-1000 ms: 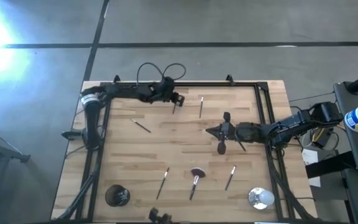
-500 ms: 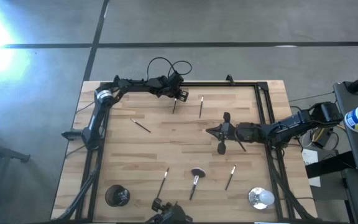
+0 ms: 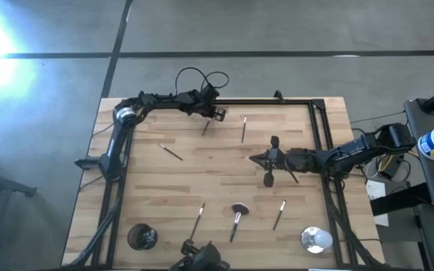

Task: Pick & Place Makeup Brushes
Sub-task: Put the black eyeshadow brush into the makeup holder

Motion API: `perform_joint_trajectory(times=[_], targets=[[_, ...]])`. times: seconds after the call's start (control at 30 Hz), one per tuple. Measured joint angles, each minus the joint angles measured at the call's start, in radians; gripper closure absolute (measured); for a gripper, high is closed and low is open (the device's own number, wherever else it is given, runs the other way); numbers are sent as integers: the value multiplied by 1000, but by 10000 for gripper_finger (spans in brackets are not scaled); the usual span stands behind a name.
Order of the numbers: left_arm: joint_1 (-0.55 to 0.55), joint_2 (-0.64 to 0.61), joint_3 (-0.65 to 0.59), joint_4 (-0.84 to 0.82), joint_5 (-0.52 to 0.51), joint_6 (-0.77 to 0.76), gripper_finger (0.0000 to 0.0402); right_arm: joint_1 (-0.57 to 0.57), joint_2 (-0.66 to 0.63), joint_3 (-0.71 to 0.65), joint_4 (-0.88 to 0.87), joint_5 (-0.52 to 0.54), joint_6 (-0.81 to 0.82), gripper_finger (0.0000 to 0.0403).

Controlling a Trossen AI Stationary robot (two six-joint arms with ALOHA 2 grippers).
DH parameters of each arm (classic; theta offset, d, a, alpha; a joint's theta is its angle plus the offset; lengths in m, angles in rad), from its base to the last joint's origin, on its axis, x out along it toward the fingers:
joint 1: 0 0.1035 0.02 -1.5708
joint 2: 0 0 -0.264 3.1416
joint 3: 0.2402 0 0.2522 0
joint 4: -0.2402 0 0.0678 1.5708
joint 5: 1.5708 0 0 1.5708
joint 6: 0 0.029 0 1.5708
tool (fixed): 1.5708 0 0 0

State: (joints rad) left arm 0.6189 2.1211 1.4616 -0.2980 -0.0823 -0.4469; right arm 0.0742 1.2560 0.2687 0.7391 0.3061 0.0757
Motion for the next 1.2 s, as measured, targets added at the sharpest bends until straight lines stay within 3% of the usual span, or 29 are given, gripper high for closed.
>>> perform_joint_trajectory(times=[0.2, 0.33, 0.47, 0.67, 0.77, 0.93, 1.1, 1.2], targets=[[-34, -77, -17, -80, -9, 53, 401, 0, 0, 0, 0, 0, -1, 394], [-99, -218, -78, -71, -65, 77, 401, 0, 0, 0, 0, 0, -4, 394], [-218, -401, -234, 9, -139, 85, 401, 0, 0, 0, 0, 0, -6, 394], [-485, -745, -567, 281, -251, 69, 401, 0, 0, 0, 1, 0, -1, 394], [-674, -901, -695, 337, -401, 32, 401, 0, 0, 0, 8, 0, 0, 394], [-1044, -1079, -807, 338, -729, 18, 401, 0, 0, -1, 30, 1, 19, 394], [-1373, -1147, -827, 317, -1013, 17, 401, 0, 0, -1, 57, 1, 31, 394], [-1505, -1139, -822, 309, -1103, 16, 401, 0, 0, 1, 58, 1, 53, 394]])
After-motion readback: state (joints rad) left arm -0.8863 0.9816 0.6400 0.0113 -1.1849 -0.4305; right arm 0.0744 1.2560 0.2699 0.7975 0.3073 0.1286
